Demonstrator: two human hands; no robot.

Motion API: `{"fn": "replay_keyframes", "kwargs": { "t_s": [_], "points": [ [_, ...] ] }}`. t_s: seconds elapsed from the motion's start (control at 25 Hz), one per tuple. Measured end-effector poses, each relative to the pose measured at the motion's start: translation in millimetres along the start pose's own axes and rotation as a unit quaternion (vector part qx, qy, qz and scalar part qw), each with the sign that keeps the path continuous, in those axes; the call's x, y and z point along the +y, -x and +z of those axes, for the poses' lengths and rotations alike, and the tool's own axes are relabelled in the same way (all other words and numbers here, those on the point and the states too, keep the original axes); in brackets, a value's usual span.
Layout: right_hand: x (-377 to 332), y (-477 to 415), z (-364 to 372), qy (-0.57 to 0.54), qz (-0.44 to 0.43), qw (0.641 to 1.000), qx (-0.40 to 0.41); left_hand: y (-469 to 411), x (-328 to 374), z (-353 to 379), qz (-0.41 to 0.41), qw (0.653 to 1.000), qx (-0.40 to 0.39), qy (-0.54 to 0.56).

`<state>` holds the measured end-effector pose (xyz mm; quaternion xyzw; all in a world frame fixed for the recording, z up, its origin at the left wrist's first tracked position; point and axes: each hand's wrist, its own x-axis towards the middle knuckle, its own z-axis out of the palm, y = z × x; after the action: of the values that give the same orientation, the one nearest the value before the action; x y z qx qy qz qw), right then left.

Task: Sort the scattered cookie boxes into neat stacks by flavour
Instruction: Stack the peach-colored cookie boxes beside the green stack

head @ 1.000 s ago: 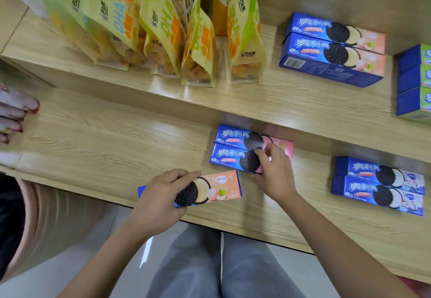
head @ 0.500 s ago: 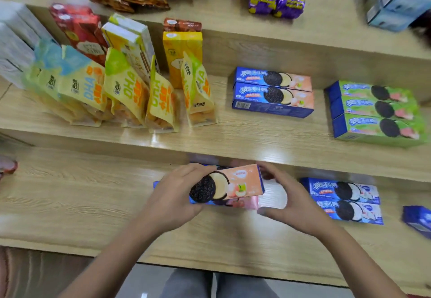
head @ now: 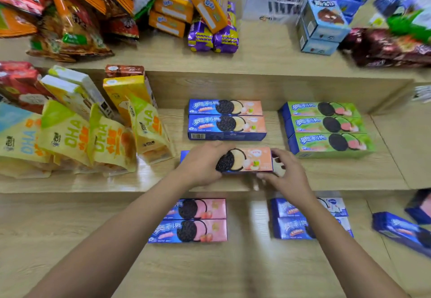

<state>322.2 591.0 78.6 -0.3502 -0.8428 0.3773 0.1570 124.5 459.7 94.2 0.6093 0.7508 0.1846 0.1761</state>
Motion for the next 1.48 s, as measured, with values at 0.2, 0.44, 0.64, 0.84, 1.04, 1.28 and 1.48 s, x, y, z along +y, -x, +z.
{"fn": "replay_keyframes", "kwargs": {
  "t_s": [0.2, 0.44, 0.64, 0.84, 1.04, 1.28, 1.48],
  "points": [
    [24.4, -21.8, 18.2, 0.017, 0.043, 0.999, -0.005, -18.3, -5.1, 17.2, 0.022, 0.996, 0.033, -0.082],
    [27.1, -34.4, 22.8, -0.007, 0.042, 0.999, 0.001, 11.1, -20.9, 30.6, -0.162, 0.958, 0.226, -0.065],
    [27.7, -46.1, 22.3, -0.025, 0.033, 0.999, 0.008, 9.6, -25.6, 38.7, -0.268, 0.924, 0.229, 0.146],
    [26.9, -50.4, 21.8, -0.070, 0.038, 0.997, 0.023, -8.0, -29.0, 41.6, -0.291, 0.907, 0.238, 0.187],
    [28.0, -56.4, 22.0, -0.049, 0.028, 0.998, -0.001, -8.9, -35.5, 36.7, -0.282, 0.905, 0.257, 0.187],
    [23.8, -36.2, 14.8, -0.061, 0.071, 0.995, 0.023, -1.0, -30.5, 25.1, -0.252, 0.936, 0.236, 0.073],
    [23.9, 47.3, -12.5, -0.016, 0.075, 0.994, 0.075, 50.0, 34.4, 28.9, -0.130, 0.962, 0.225, 0.082]
  ]
}}
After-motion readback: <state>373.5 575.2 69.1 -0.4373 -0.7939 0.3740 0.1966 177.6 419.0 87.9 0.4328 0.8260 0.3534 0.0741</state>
